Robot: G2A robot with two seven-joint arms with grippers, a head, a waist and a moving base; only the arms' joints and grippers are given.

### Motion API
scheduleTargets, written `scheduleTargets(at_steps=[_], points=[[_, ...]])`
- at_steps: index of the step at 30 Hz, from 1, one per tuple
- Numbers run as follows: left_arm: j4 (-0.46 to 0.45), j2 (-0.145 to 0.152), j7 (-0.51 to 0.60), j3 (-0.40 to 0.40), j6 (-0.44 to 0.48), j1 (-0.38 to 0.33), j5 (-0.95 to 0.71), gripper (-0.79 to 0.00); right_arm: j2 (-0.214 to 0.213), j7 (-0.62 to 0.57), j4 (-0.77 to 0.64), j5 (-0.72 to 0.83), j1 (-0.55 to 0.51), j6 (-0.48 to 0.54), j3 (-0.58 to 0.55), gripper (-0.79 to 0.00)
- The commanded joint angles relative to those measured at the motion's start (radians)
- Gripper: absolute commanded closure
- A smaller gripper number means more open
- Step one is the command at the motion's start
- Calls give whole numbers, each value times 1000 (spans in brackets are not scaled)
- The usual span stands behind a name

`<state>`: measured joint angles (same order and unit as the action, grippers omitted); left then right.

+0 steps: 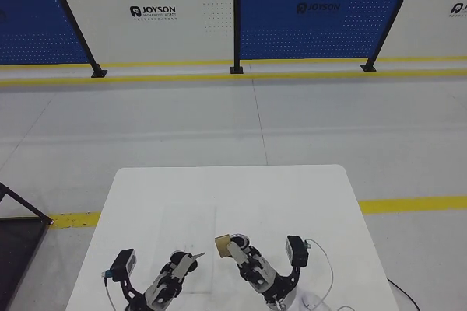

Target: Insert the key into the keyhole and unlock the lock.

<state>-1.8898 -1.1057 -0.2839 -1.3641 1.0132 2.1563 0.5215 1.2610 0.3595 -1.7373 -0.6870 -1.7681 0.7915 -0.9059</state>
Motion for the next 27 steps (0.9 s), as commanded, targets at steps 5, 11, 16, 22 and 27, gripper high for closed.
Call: scheduleTargets(at_steps=[5, 11, 16, 22, 27], points=[[12, 0, 33, 13, -1, -16, -24, 0, 14, 93, 27, -76, 5, -58, 29, 0], [13, -1, 51, 17, -11, -26, -32, 0, 20, 128, 44, -107, 13, -59, 49, 0], [11, -3, 51, 18, -18, -25, -26, 0, 20, 143, 46, -129, 9, -59, 54, 0], [9, -4, 62, 20, -30, -27, -19, 0, 20, 159, 44, -141, 4, -61, 54, 0], [13, -5, 68, 27, -30, -32, -17, 0, 20, 165, 45, -144, 4, -60, 54, 0]])
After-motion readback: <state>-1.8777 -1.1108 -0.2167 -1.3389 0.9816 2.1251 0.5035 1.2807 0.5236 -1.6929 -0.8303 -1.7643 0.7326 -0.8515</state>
